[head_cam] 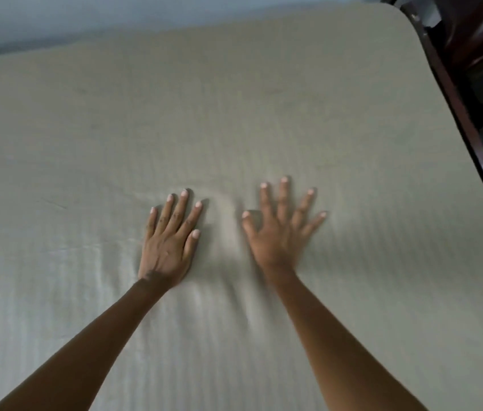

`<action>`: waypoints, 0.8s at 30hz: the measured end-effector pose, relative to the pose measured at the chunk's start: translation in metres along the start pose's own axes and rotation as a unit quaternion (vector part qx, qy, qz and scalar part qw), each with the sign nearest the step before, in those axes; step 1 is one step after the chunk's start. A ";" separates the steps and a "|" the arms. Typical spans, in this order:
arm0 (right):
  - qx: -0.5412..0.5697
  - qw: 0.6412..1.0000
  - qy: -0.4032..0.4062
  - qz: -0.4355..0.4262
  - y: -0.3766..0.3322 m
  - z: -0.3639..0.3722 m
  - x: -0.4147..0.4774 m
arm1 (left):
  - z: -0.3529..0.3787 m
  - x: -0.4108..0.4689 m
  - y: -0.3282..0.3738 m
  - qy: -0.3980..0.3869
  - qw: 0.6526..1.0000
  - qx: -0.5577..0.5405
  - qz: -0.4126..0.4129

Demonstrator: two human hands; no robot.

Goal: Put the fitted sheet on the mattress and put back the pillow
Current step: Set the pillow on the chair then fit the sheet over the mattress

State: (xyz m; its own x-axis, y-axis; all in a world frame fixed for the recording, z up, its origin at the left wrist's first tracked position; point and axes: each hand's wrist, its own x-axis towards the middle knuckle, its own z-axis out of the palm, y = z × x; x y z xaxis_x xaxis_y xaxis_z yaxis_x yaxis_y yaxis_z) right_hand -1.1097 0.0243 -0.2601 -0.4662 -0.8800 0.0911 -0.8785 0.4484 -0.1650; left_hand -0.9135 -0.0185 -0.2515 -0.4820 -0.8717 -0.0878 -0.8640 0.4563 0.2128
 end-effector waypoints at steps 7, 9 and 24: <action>0.018 0.989 -0.055 -0.136 -0.094 0.011 -0.023 | -0.024 0.024 -0.080 0.014 0.978 0.007 -0.206; 0.030 0.983 -0.031 -0.178 -0.074 0.004 -0.008 | -0.028 0.027 -0.095 -0.001 0.980 0.040 -0.197; 0.008 0.994 -0.048 -0.096 -0.136 0.029 0.077 | -0.006 0.028 -0.099 0.021 0.981 0.073 -0.180</action>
State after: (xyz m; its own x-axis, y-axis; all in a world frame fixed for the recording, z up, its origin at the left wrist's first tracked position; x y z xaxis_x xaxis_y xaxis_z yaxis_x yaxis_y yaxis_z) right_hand -1.0232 -0.1085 -0.2596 -0.2771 -0.9604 0.0287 -0.9482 0.2685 -0.1696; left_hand -0.8406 -0.0890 -0.2689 -0.1373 -0.9863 -0.0913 -0.9903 0.1348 0.0330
